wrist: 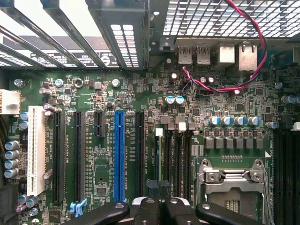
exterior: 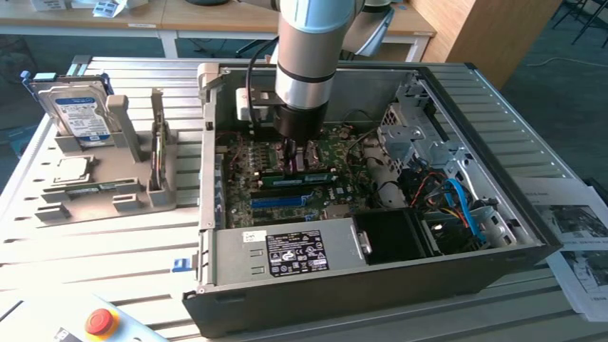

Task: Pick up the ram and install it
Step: 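Press down the ram until it locks into place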

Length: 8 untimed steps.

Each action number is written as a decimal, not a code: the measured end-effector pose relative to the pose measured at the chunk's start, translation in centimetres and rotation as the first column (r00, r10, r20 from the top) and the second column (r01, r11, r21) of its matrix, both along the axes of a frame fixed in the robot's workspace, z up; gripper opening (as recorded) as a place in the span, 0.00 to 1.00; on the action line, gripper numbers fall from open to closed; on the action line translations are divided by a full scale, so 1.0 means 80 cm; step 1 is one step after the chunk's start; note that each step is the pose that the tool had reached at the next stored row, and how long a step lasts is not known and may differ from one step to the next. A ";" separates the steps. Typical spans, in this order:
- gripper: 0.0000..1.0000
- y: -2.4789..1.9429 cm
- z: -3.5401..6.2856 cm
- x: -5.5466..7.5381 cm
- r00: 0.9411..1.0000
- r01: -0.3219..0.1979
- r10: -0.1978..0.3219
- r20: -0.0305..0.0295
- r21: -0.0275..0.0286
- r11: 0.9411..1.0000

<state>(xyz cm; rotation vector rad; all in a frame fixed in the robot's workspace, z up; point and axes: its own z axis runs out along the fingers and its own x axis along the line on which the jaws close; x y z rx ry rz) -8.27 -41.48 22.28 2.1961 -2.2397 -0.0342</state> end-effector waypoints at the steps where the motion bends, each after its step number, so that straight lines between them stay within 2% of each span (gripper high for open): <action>1: 0.10 0.0001 0.001 0.000 1.000 0.000 0.000 0.000 0.000 1.000; 8: 0.10 -0.0002 0.015 0.000 1.000 0.000 0.000 -0.001 -0.001 1.000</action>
